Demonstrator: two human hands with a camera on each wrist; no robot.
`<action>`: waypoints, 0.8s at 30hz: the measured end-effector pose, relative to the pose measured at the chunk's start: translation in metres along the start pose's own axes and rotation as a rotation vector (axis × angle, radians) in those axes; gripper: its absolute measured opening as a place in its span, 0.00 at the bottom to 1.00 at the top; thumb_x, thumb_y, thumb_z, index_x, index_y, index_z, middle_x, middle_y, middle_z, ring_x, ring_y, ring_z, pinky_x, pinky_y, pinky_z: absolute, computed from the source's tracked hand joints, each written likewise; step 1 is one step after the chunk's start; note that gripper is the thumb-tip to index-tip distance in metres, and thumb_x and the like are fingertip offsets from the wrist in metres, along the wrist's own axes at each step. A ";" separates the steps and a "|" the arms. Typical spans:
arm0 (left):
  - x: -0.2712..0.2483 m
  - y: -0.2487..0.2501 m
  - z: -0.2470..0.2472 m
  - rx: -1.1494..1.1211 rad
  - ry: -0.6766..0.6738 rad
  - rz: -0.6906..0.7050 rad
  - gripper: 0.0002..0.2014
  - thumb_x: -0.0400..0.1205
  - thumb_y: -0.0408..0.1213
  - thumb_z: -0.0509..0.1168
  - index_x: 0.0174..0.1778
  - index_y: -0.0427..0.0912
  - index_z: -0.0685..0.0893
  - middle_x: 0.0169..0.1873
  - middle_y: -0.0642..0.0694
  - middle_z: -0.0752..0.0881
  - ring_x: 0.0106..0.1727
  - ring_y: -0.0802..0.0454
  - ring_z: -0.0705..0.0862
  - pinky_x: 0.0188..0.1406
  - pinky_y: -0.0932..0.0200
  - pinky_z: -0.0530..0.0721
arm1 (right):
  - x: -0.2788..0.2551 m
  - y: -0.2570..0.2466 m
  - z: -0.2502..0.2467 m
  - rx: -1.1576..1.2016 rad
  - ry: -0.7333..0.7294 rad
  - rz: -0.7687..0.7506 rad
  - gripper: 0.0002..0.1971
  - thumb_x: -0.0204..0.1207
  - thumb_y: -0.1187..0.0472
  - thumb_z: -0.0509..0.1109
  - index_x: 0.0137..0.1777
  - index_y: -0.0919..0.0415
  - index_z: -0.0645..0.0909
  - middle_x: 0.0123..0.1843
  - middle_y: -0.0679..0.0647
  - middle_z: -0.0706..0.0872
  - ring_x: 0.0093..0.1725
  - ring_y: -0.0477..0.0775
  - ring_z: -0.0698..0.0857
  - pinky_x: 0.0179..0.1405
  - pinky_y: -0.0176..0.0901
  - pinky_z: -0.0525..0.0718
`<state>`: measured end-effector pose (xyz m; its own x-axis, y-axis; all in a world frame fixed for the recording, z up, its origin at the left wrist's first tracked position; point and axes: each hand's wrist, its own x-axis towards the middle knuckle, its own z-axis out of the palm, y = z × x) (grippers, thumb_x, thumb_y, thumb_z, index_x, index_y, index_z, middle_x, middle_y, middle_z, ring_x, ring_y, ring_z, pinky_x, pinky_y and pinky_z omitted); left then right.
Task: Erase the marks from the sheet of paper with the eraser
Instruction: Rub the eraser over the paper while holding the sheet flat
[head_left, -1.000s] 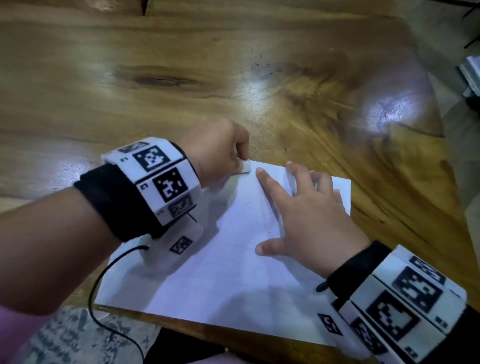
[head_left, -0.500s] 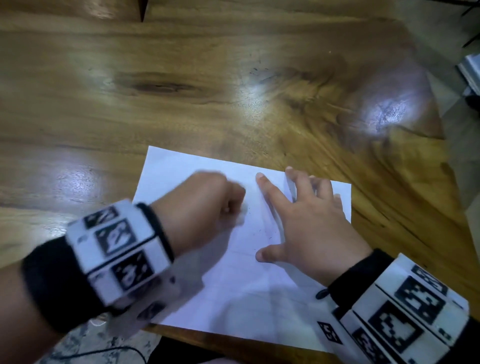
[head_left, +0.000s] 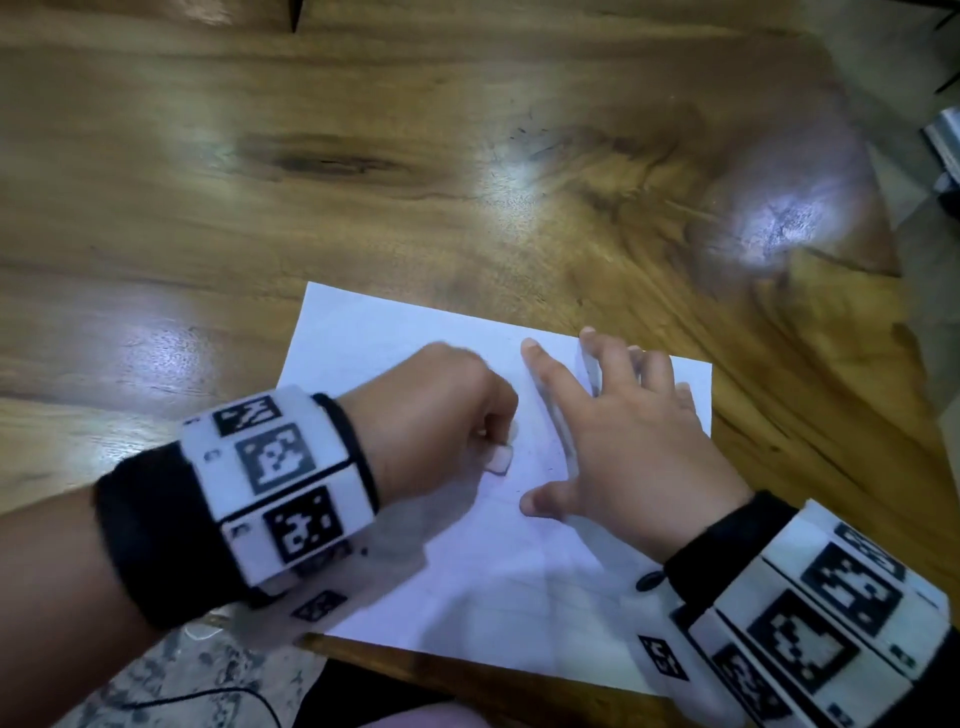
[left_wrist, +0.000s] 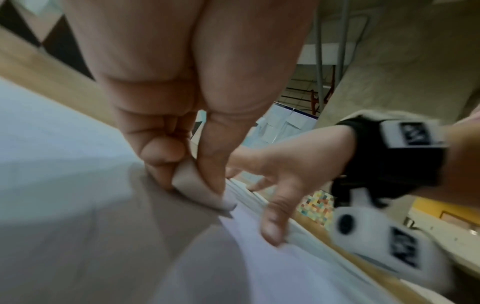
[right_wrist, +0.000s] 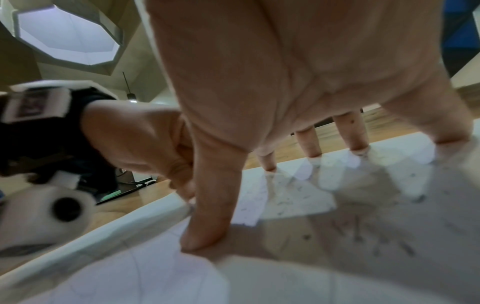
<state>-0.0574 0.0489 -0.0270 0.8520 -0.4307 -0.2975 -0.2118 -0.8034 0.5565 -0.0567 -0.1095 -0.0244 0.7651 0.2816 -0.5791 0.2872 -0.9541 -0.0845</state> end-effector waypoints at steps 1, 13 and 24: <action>0.009 0.000 -0.005 0.016 0.044 -0.014 0.03 0.71 0.33 0.68 0.36 0.43 0.86 0.26 0.58 0.77 0.27 0.62 0.70 0.33 0.76 0.69 | 0.000 0.000 0.000 0.000 -0.002 0.004 0.58 0.60 0.32 0.74 0.77 0.33 0.32 0.80 0.49 0.38 0.77 0.62 0.46 0.76 0.69 0.57; -0.002 -0.007 -0.003 0.014 0.055 -0.014 0.02 0.71 0.33 0.69 0.34 0.44 0.84 0.27 0.55 0.74 0.28 0.58 0.70 0.31 0.77 0.69 | 0.000 0.001 0.001 0.026 -0.002 0.002 0.58 0.60 0.33 0.74 0.77 0.33 0.32 0.79 0.46 0.38 0.76 0.61 0.44 0.77 0.68 0.55; -0.013 -0.017 -0.002 0.025 -0.046 0.017 0.01 0.71 0.35 0.69 0.35 0.45 0.84 0.29 0.56 0.77 0.32 0.56 0.73 0.29 0.77 0.65 | 0.000 0.000 0.000 0.043 -0.011 0.010 0.58 0.60 0.33 0.75 0.77 0.32 0.32 0.78 0.46 0.38 0.77 0.60 0.44 0.78 0.68 0.53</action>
<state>-0.0643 0.0687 -0.0312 0.8252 -0.4628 -0.3238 -0.2385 -0.8052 0.5429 -0.0569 -0.1099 -0.0244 0.7612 0.2710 -0.5892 0.2544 -0.9605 -0.1130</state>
